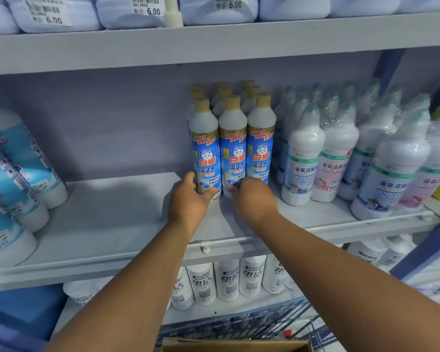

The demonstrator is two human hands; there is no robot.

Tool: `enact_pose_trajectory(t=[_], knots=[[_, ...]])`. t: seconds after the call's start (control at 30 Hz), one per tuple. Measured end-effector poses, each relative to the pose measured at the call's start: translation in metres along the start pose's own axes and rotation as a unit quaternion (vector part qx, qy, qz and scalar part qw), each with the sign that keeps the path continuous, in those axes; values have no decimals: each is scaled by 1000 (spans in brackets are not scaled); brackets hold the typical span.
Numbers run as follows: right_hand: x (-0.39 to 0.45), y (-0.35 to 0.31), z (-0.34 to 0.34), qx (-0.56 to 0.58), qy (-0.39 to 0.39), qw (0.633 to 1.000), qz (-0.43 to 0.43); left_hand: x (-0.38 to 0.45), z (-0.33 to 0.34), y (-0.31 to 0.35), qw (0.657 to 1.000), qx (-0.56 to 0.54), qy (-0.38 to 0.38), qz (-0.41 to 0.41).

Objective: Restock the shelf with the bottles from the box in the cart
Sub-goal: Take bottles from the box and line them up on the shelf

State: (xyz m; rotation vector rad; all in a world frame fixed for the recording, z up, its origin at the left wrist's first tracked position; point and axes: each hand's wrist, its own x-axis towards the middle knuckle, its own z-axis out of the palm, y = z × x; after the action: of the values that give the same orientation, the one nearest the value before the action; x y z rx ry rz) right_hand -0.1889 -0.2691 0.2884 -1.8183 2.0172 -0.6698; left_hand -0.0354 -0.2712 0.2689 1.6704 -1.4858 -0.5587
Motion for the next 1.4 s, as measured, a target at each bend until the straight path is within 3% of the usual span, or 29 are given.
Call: enact_pose_trajectory(t=[0.27,0.37,0.47,0.6,0.77,0.93,1.4], knots=[[-2,2,0,-5,6,1000,-8,0,0,-3,1000,-7,-24,-3],[-11,3,-6,-69,14,997,-16,-6,-2,1,1000,6,-18,-8],[-24,7,-11,-167,32,984,-59,-17,-8,2,996,89,-23,-3],[-41,10,-13,-182,10,979,-87,-32,-23,-2,969,233,-74,28],[-70,16,-16,-232,9,962,-141,-61,-39,4,947,298,-89,83],[-108,32,-25,-221,-33,961,-166,-105,-49,11,927,351,-92,97],[-225,127,-13,-209,-105,946,-223,-263,-13,2,914,383,-78,109]])
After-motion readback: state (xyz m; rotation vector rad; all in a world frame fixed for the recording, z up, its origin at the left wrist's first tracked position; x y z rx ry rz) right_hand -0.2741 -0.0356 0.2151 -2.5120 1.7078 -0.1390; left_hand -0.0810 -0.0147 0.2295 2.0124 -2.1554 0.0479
